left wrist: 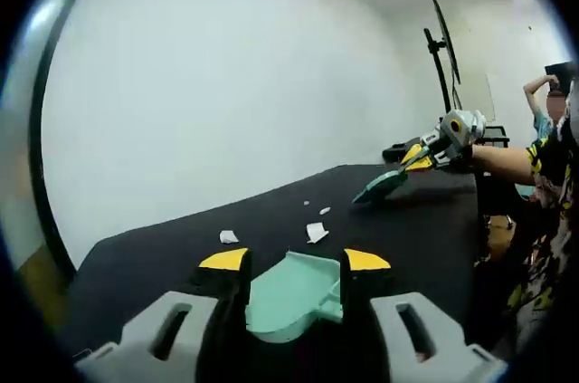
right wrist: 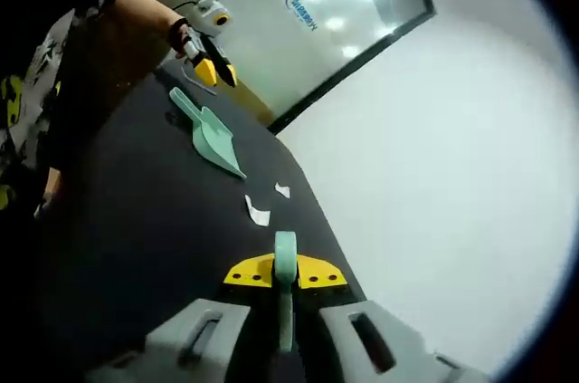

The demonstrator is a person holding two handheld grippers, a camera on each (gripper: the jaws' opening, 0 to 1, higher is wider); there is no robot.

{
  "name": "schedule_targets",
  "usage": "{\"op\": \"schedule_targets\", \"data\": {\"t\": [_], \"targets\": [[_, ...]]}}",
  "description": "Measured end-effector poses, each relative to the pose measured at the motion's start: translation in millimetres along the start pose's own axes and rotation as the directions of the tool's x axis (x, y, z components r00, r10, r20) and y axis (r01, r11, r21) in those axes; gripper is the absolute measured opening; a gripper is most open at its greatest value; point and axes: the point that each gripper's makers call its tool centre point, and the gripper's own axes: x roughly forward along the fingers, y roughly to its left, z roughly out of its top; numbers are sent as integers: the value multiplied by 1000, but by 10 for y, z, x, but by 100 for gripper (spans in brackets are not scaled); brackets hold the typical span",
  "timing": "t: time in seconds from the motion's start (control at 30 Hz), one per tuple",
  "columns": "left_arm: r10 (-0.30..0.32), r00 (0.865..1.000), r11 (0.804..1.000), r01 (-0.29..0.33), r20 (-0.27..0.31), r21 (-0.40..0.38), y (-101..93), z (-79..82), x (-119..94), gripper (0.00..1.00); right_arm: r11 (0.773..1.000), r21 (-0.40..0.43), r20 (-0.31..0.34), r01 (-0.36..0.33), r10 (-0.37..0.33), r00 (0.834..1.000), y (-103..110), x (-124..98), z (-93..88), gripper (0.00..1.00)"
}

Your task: Pick up the broom and sweep the trash on the tabletop into the dustpan.

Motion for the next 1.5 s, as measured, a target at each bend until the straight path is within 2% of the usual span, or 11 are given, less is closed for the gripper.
{"op": "schedule_targets", "data": {"t": [0.17,0.33,0.5,0.63,0.73,0.83,0.97,1.0,1.03,1.27,1.5], "targets": [[11,999,988,-5,-41,156,-68,-97,-112,35,1000,-21,7,4,-4,1000,-41,-11,80,4],[-52,998,954,63,-44,295,-200,-260,-203,36,1000,-3,29,14,-14,999,-92,-61,159,4],[-121,993,947,121,-17,297,-377,-275,-291,36,1000,-9,24,12,-12,1000,-90,-69,144,4],[-197,980,887,190,-27,421,-592,-292,-332,40,1000,-9,24,13,-13,1000,-97,-76,149,4],[-208,978,901,196,-12,388,-632,-271,-348,40,1000,-8,29,15,-14,999,-104,-76,170,4],[-200,980,883,185,-10,430,-686,-277,-307,36,1000,-7,35,12,-12,999,-99,-73,192,4],[-196,977,816,212,-87,537,-764,-435,-174,34,1000,4,44,14,-14,999,-104,-68,212,4],[-186,979,816,201,-83,542,-769,-455,-144,34,1000,7,45,14,-15,999,-104,-79,219,4],[-173,980,790,197,-98,581,-753,-475,-128,33,1000,7,45,13,-13,999,-100,-87,221,4],[-114,993,708,102,-30,699,-757,-357,27,27,999,18,44,28,-28,999,-146,-157,207,4],[-140,990,753,121,-22,647,-786,-309,83,26,999,16,37,29,-29,999,-141,-173,175,4]]}}
